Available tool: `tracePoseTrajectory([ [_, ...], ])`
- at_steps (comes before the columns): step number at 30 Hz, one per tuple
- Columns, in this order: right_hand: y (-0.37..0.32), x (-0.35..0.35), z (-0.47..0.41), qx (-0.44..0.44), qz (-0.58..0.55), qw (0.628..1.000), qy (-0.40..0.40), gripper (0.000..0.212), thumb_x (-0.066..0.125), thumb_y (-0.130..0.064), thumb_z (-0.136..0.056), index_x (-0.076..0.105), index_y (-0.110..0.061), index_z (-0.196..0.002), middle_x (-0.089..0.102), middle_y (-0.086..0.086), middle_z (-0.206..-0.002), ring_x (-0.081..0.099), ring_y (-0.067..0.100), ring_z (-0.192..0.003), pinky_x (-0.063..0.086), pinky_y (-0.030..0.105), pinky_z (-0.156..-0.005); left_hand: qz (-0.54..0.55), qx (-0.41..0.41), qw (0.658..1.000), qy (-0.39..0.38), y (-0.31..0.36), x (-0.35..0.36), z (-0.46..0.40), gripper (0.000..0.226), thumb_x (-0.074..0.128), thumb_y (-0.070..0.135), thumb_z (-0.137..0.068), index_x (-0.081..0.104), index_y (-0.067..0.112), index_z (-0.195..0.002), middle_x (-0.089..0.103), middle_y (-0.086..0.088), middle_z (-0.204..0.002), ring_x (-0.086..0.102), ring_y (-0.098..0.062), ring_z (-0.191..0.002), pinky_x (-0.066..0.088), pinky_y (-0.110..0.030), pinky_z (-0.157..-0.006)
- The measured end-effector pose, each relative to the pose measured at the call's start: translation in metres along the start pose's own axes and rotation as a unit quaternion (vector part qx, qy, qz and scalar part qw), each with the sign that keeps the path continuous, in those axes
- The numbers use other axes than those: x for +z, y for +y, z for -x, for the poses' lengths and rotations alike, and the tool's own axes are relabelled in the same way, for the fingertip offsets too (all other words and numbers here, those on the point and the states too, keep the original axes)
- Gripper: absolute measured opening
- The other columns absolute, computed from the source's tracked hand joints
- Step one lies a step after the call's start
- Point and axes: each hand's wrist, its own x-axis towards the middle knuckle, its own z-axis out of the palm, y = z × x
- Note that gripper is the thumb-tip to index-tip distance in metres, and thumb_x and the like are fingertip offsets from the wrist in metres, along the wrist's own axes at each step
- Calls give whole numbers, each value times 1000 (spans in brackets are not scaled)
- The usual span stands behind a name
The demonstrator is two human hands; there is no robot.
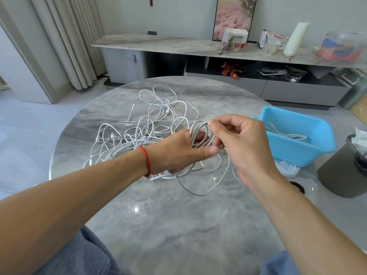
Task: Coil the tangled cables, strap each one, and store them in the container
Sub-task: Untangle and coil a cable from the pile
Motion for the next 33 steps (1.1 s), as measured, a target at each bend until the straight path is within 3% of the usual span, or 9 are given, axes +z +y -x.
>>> tracePoseTrajectory([
  [3,-1,-2,0,-43,29,999,2,7,81,-28,-83,75,-27,-83,72,-3,-65,71,14,-57,58,31,-58,-26,-4,1000,12,0,1,0,26,65,30,-96,57,6,-89,43,1,-55,37,-10,-39,30,-19,-34],
  [6,-1,-1,-3,-67,88,993,31,11,82,-35,-79,73,-31,-84,73,-13,-77,73,13,-67,60,38,-65,-26,-33,998,36,1,3,-1,28,57,39,-100,54,14,-88,46,2,-56,31,-17,-39,28,-20,-34],
  [12,7,10,-5,88,28,995,-33,8,64,-19,-96,70,-24,-98,76,-3,-90,74,8,-72,63,38,-77,-1,-69,987,148,5,-17,-6,42,46,46,-103,54,13,-79,57,-5,-57,38,-20,-43,29,-22,-38],
  [19,17,32,4,101,56,978,-175,27,75,-23,-87,65,-29,-110,78,-10,-98,73,6,-91,57,35,-88,306,-61,917,248,0,-30,-10,36,45,37,-105,45,17,-75,34,-2,-49,45,-20,-51,46,-32,-56],
  [23,22,40,8,40,160,956,-241,10,73,-33,-91,68,-25,-95,76,-2,-81,69,13,-73,53,36,-75,427,-66,861,267,4,-43,-8,36,46,42,-104,45,20,-76,26,1,-51,37,-13,-42,43,-25,-47],
  [26,26,35,4,-27,308,915,-260,18,67,-32,-95,68,-28,-77,65,-5,-65,55,6,-59,46,30,-62,415,-60,869,263,6,-48,-7,37,45,44,-104,41,24,-73,19,5,-49,18,-9,-36,20,-18,-37],
  [29,22,24,-1,-55,508,804,-305,33,62,-25,-94,53,-22,-63,50,-4,-58,57,23,-71,37,30,-56,414,-36,872,260,8,-54,-3,37,46,43,-104,41,24,-73,19,5,-45,16,-7,-33,15,-16,-35],
  [31,20,24,4,-70,595,732,-324,30,58,-23,-95,52,-20,-65,53,-5,-70,59,29,-83,33,28,-59,416,-29,872,257,9,-56,-1,37,46,43,-104,42,23,-73,19,5,-45,17,-7,-32,16,-16,-34],
  [33,16,27,10,-101,611,718,-318,13,54,-21,-95,59,-26,-86,61,-1,-103,61,29,-107,42,33,-80,422,-24,869,255,9,-55,0,37,46,42,-104,42,23,-73,19,5,-45,17,-7,-32,17,-15,-33],
])
